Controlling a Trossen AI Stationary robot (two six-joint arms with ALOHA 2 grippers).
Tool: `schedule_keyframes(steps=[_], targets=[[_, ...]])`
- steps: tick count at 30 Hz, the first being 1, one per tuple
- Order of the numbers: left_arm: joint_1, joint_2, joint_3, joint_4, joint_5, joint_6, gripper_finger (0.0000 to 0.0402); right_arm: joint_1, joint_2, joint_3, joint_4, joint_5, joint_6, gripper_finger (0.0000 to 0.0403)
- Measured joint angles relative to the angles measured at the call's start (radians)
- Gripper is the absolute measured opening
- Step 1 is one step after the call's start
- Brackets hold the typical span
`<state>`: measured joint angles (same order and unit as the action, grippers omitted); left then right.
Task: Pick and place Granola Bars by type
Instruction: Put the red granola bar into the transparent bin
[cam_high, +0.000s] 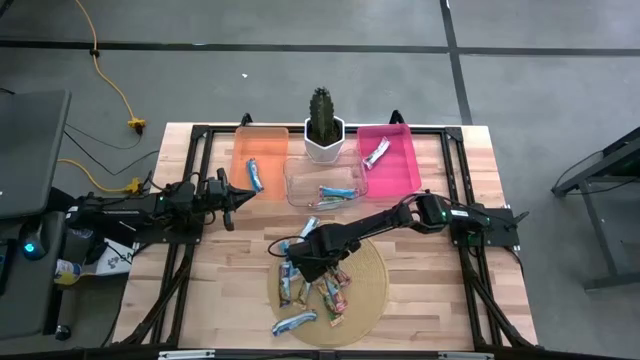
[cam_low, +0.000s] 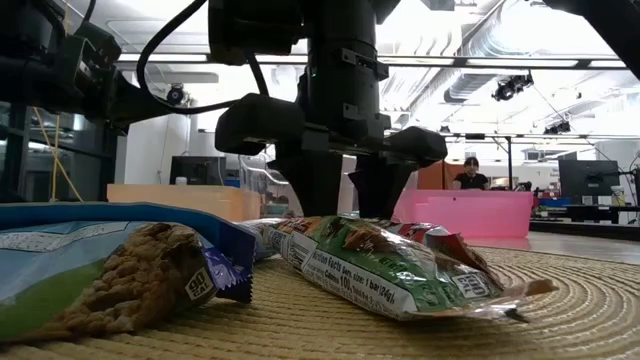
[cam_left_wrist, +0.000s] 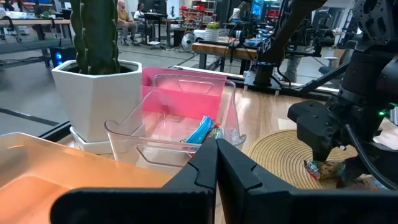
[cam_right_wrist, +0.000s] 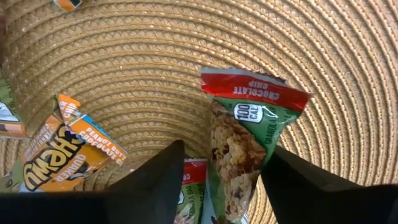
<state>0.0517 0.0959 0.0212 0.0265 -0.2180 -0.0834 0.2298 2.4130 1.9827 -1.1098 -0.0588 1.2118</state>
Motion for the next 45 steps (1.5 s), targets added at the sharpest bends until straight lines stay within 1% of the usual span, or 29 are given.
schedule_keyframes(steps=[10, 18, 27, 32, 37, 45], targets=[[0.000, 0.000, 0.000, 0.000, 0.000, 0.000, 0.0001, -0.001, -0.010, -0.002, -0.005, -0.003, -0.004, 0.0130], [0.000, 0.000, 0.000, 0.000, 0.000, 0.000, 0.0001, -0.003, -0.044, -0.005, -0.014, 0.044, -0.004, 0.0101], [0.000, 0.000, 0.000, 0.000, 0.000, 0.000, 0.0001, -0.009, -0.076, -0.004, -0.031, 0.053, -0.008, 0.0069], [0.000, 0.000, 0.000, 0.000, 0.000, 0.000, 0.0001, -0.009, -0.088, -0.003, -0.028, 0.045, -0.008, 0.0061], [0.000, 0.000, 0.000, 0.000, 0.000, 0.000, 0.0001, -0.009, -0.135, -0.003, -0.022, 0.057, -0.011, 0.0059], [0.000, 0.000, 0.000, 0.000, 0.000, 0.000, 0.0001, -0.009, -0.259, -0.002, -0.006, 0.143, -0.008, 0.0059]])
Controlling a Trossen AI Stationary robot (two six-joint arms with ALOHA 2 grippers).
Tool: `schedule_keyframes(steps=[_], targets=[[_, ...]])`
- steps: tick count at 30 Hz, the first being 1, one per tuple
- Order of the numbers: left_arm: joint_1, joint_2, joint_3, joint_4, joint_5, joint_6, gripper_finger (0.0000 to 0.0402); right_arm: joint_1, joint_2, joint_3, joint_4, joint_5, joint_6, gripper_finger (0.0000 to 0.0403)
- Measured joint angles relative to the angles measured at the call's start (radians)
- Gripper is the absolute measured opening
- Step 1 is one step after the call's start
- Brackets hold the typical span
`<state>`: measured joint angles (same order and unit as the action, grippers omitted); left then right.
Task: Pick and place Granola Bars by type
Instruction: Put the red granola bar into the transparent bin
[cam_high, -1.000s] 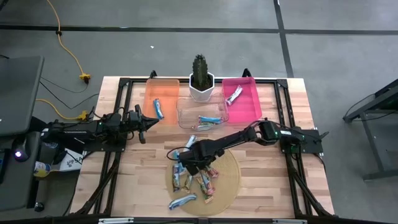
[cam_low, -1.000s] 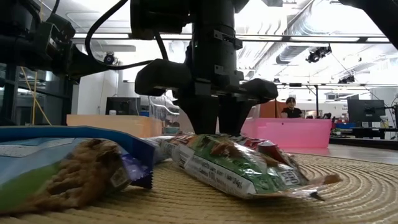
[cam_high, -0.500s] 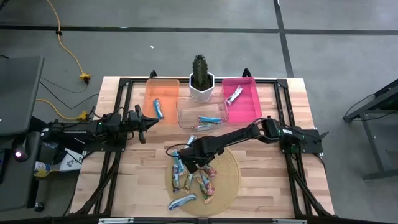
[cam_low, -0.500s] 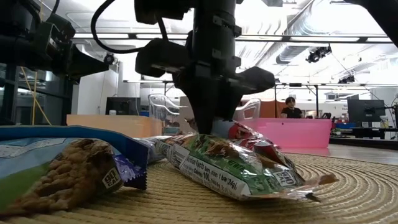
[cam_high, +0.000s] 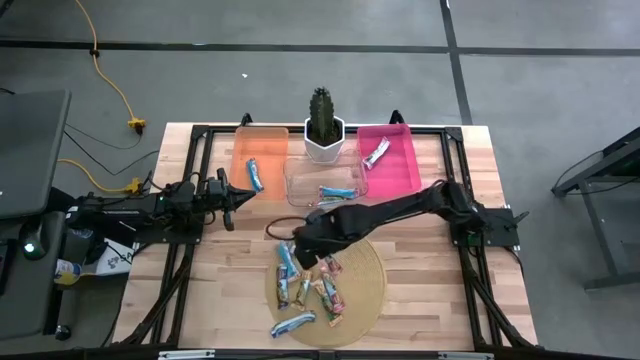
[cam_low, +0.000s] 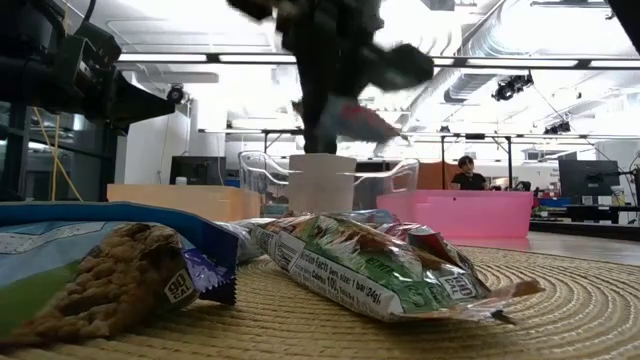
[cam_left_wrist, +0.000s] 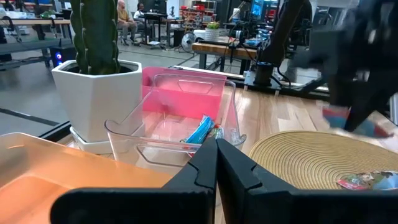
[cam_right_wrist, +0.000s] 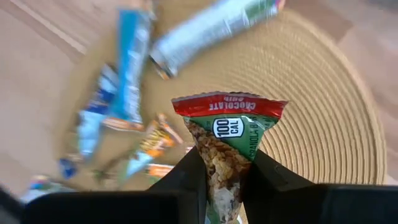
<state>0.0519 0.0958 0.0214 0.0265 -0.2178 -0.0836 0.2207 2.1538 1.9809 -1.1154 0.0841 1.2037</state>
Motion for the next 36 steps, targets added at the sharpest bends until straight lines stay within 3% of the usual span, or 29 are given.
schedule_keyframes(steps=[7, 14, 25, 30, 36], targets=[[0.000, 0.000, 0.000, 0.000, 0.000, 0.000, 0.0001, 0.000, -0.124, 0.001, 0.070, 0.141, -0.021, 0.0059], [0.000, 0.000, 0.000, 0.000, 0.000, 0.000, 0.0001, 0.000, -0.194, 0.002, 0.228, 0.287, -0.158, 0.0059], [0.000, 0.000, 0.000, 0.000, 0.000, 0.000, 0.0001, -0.046, -0.196, 0.002, 0.327, 0.509, -0.550, 0.0059], [0.000, 0.000, 0.000, 0.000, 0.000, 0.000, 0.0001, -0.095, -0.196, 0.002, 0.324, 0.513, -0.827, 0.0059], [0.000, 0.000, 0.000, 0.000, 0.000, 0.000, 0.0001, -0.174, -0.196, 0.002, 0.279, 0.511, -1.046, 0.0059]])
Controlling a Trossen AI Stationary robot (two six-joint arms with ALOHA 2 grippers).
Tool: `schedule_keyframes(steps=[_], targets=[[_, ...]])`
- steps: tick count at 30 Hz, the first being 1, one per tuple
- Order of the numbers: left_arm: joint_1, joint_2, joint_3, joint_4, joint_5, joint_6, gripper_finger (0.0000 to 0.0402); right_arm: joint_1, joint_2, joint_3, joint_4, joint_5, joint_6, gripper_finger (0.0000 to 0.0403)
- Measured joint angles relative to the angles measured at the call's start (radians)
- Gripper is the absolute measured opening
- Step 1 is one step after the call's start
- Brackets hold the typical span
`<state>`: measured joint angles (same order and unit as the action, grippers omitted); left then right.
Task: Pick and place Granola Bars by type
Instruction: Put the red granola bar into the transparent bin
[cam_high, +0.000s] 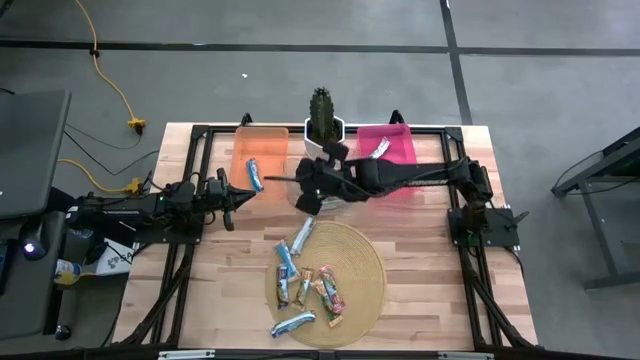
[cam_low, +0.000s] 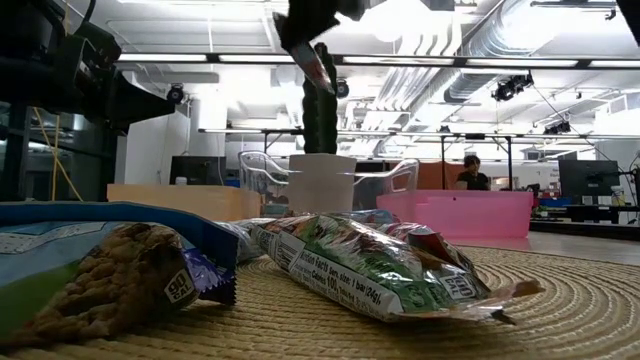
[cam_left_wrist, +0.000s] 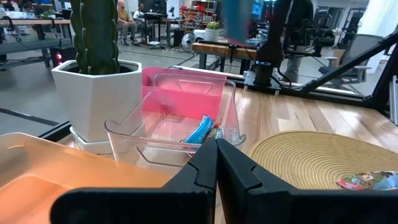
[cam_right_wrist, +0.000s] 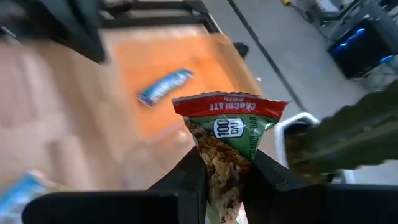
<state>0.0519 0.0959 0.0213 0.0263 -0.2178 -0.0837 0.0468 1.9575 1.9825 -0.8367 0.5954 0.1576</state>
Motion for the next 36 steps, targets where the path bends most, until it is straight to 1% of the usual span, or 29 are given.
schedule_keyframes(steps=[3, 9, 16, 19, 22, 27, 29, 36], targets=[[0.000, 0.000, 0.000, 0.000, 0.000, 0.000, 0.0001, -0.049, 0.000, -0.001, -0.025, -0.027, -0.071, 0.0059], [0.000, 0.000, 0.000, 0.000, 0.000, 0.000, 0.0001, -0.155, 0.000, -0.001, -0.039, -0.135, -0.150, 0.0059], [0.000, 0.000, 0.000, 0.000, 0.000, 0.000, 0.0001, -0.240, 0.001, -0.001, -0.039, -0.302, -0.217, 0.0059], [0.000, 0.000, 0.000, 0.000, 0.000, 0.000, 0.0001, -0.258, 0.009, -0.001, -0.052, -0.389, -0.282, 0.0059], [0.000, 0.000, 0.000, 0.000, 0.000, 0.000, 0.0001, -0.274, 0.031, -0.001, -0.080, -0.449, -0.351, 0.0059], [0.000, 0.000, 0.000, 0.000, 0.000, 0.000, 0.0001, -0.291, 0.085, -0.002, -0.114, -0.463, -0.409, 0.0059], [0.000, 0.000, 0.000, 0.000, 0.000, 0.000, 0.0001, -0.297, 0.110, -0.002, -0.121, -0.486, -0.422, 0.0059], [0.000, 0.000, 0.000, 0.000, 0.000, 0.000, 0.0001, -0.302, 0.197, -0.002, -0.162, -0.516, -0.429, 0.0059]])
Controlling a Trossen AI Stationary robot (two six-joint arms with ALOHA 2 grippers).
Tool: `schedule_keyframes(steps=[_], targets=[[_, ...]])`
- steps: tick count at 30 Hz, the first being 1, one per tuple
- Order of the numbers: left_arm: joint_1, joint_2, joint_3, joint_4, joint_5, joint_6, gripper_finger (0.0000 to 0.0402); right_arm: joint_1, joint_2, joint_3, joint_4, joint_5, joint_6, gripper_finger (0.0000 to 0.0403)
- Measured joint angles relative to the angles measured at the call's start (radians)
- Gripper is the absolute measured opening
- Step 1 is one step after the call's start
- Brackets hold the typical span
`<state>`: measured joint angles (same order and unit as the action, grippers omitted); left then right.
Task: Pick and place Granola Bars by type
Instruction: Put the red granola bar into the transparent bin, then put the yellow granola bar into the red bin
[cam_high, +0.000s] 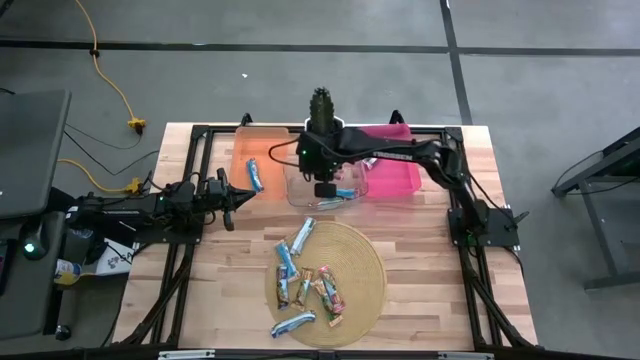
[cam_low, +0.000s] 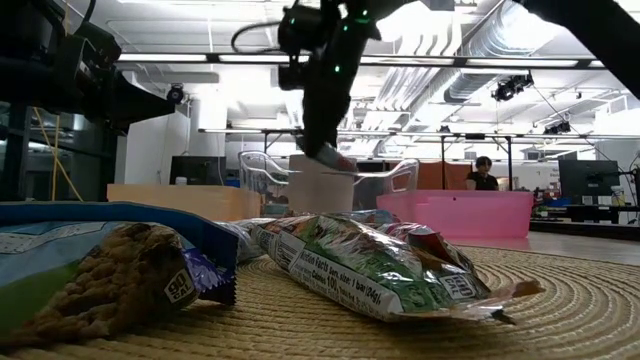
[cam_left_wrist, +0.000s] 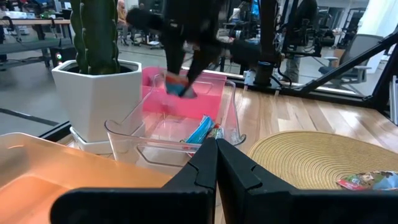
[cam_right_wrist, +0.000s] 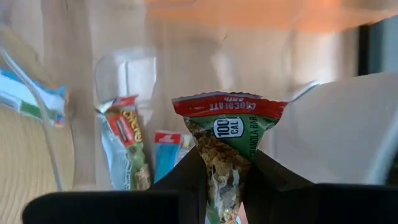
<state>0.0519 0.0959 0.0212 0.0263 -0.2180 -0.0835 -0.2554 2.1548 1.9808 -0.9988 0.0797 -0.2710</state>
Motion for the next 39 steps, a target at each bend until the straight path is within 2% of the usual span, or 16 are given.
schedule_keyframes(steps=[9, 16, 24, 29, 39], targets=[[0.000, 0.000, 0.000, 0.000, 0.000, 0.000, 0.0001, 0.000, 0.072, 0.000, -0.096, -0.019, -0.037, 0.0059], [0.000, 0.000, 0.000, 0.000, 0.000, 0.000, 0.0001, 0.001, 0.073, 0.000, -0.123, 0.019, -0.104, 0.0059], [0.000, 0.000, 0.000, 0.000, 0.000, 0.000, 0.0001, 0.003, 0.073, 0.000, -0.127, -0.011, -0.134, 0.0062], [0.000, 0.000, 0.000, 0.000, 0.000, 0.000, 0.0001, 0.005, 0.073, 0.000, -0.123, -0.035, -0.131, 0.0088], [0.000, 0.000, 0.000, 0.000, 0.000, 0.000, 0.0001, 0.020, 0.069, 0.000, -0.109, -0.037, -0.056, 0.0167]])
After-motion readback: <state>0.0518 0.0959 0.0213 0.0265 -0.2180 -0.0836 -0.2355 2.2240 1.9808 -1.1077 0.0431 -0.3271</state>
